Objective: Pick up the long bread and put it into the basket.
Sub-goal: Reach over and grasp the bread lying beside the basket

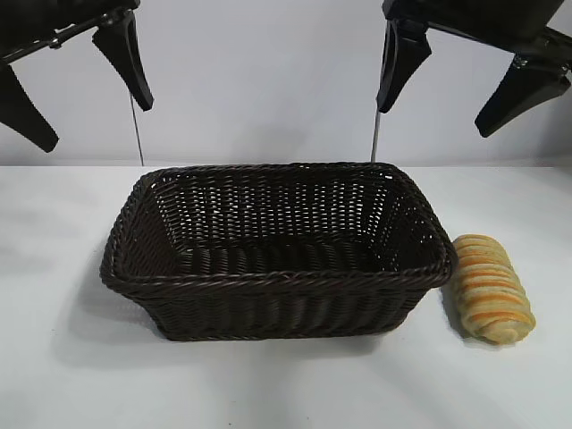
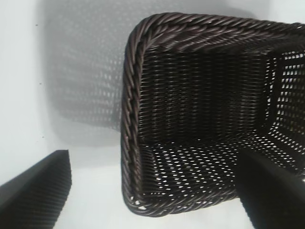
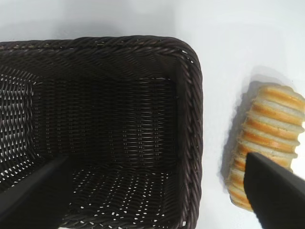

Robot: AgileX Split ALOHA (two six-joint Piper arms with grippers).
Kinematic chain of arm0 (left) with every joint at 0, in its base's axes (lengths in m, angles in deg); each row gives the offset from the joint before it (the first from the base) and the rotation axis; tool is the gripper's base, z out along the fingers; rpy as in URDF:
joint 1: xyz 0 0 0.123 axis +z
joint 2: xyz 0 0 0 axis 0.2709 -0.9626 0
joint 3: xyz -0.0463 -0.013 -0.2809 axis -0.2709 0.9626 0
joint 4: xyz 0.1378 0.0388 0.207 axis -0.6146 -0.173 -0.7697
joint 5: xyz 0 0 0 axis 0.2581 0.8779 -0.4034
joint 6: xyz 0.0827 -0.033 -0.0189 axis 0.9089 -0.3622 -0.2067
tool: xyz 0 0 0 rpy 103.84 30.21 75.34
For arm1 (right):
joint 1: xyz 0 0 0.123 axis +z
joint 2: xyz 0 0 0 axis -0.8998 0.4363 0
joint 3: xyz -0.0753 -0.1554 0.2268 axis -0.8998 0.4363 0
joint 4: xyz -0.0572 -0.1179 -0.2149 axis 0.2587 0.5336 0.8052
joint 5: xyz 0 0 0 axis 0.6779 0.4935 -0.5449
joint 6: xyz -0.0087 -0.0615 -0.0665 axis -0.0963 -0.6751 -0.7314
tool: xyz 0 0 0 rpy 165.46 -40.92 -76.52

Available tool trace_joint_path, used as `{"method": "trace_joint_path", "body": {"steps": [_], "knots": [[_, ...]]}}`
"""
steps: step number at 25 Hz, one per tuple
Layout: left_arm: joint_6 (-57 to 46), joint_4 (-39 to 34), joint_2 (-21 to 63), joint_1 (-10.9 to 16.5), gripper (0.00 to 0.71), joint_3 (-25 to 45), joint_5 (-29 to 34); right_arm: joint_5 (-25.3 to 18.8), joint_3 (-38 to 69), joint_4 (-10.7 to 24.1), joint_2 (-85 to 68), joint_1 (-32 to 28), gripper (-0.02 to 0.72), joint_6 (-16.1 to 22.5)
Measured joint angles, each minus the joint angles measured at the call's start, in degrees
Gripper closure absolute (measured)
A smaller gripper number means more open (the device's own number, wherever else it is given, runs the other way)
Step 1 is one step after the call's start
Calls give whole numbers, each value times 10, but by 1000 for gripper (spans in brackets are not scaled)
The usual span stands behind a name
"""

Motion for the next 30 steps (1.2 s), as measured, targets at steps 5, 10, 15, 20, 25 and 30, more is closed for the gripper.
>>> {"method": "trace_joint_path", "body": {"steps": [5, 10, 15, 20, 25, 30], "knots": [[0, 1, 0, 0, 41, 0, -1, -22, 0, 27, 0, 0, 8, 0], [0, 1, 0, 0, 41, 0, -9, -43, 0, 98, 0, 0, 8, 38], [0, 1, 0, 0, 41, 0, -10, -52, 11, 144, 1, -33, 8, 47], [0, 1, 0, 0, 41, 0, -11, -23, 60, 143, 22, -95, 8, 43], [0, 1, 0, 0, 41, 0, -11, 43, 127, 109, 46, -109, 8, 30], [0, 1, 0, 0, 41, 0, -12, 128, 165, 80, 54, -109, 8, 30]]}}
